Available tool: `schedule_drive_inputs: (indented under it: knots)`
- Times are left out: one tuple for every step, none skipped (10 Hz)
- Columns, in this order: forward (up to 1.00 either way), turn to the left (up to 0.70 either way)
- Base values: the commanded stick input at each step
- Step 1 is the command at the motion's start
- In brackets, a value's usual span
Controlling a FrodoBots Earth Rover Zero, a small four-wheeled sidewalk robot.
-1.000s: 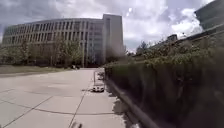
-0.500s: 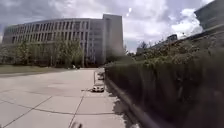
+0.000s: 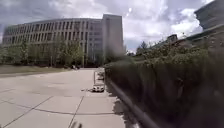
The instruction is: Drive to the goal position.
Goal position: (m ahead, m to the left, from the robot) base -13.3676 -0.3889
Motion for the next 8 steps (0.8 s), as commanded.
schedule_drive_inputs:
  knots:
    - [0.06,0.0]
    - [0.06,0.0]
    - [0.05,0.0]
    - [0.05,0.0]
    - [0.05,0.0]
    - [0.06,0.0]
    - [0.06,0.0]
    - [0.06,0.0]
